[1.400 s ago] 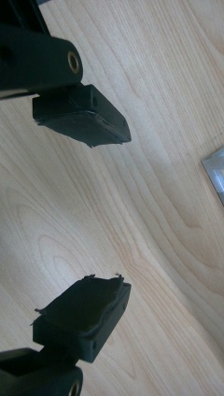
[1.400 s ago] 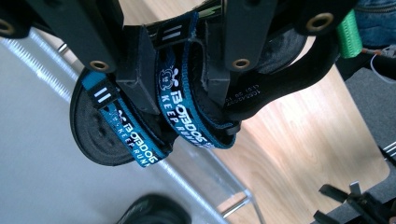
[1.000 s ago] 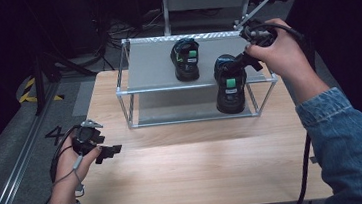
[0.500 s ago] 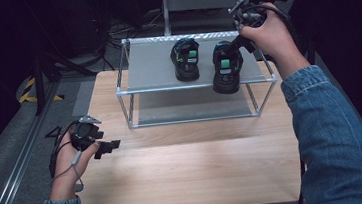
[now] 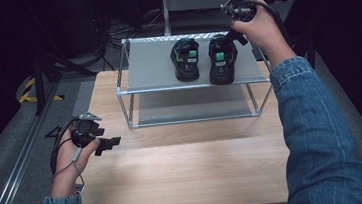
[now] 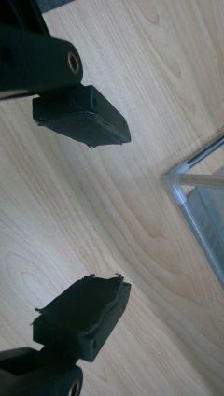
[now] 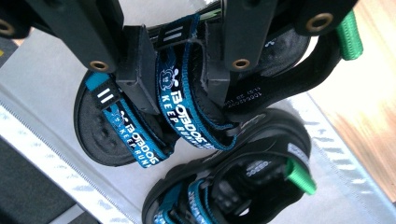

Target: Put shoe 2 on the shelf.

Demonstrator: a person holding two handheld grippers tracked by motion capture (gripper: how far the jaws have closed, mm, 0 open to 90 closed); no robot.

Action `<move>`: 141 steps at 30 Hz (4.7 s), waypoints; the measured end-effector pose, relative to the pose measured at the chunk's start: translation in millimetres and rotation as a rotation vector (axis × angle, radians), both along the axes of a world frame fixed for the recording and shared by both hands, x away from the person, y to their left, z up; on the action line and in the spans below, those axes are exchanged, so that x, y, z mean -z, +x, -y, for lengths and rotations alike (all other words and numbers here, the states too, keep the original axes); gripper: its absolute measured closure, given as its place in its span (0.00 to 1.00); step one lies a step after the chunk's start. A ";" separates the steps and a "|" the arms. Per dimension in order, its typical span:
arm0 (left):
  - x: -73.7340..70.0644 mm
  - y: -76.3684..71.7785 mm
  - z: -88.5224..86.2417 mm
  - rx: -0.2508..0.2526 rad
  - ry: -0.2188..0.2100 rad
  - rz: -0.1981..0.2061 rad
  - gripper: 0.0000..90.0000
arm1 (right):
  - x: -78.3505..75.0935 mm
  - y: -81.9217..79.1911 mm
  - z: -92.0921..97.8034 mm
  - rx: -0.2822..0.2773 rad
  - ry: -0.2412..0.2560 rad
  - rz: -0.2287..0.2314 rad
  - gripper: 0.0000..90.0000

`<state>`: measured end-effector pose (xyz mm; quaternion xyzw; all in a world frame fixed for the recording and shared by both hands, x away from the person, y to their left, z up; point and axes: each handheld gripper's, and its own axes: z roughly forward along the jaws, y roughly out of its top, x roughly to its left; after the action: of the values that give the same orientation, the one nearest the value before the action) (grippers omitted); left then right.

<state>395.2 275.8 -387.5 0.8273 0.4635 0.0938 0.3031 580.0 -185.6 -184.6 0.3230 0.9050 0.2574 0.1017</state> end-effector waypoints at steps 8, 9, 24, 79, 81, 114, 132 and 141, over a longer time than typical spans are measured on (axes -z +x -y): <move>0.4 -0.4 -2.3 -0.001 -0.009 0.000 0.28 | 5.1 14.1 -7.6 0.001 0.000 -0.003 0.76; 0.6 -0.7 -3.1 -0.001 -0.009 -0.001 0.28 | 5.5 15.5 -8.3 0.000 -0.003 -0.005 0.76; 4.8 -11.7 -17.5 -0.053 -0.009 -0.006 0.28 | 10.3 33.4 -18.0 0.006 -0.012 0.000 0.76; 11.1 -13.0 -11.7 -0.033 0.009 -0.040 0.27 | 1.2 -7.3 5.7 -0.030 0.031 0.059 0.51; 11.2 -12.6 -10.4 -0.034 0.016 -0.045 0.27 | -1.8 -15.7 13.1 -0.025 0.026 0.063 0.51; 7.9 -3.6 -26.6 -0.070 -0.016 -0.047 0.26 | 33.6 -124.2 126.7 0.107 0.052 0.018 0.40; 12.8 -2.4 -32.4 -0.084 -0.022 -0.067 0.26 | 106.6 -151.6 175.2 0.190 0.039 -0.049 0.37; 14.7 -3.0 -32.2 -0.087 -0.020 -0.072 0.26 | 140.9 -160.6 186.5 0.223 0.031 -0.058 0.34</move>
<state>392.2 308.0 -402.1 0.8063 0.5104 0.0722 0.2902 419.4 -372.1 -325.5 0.4305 0.8619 0.2493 0.0985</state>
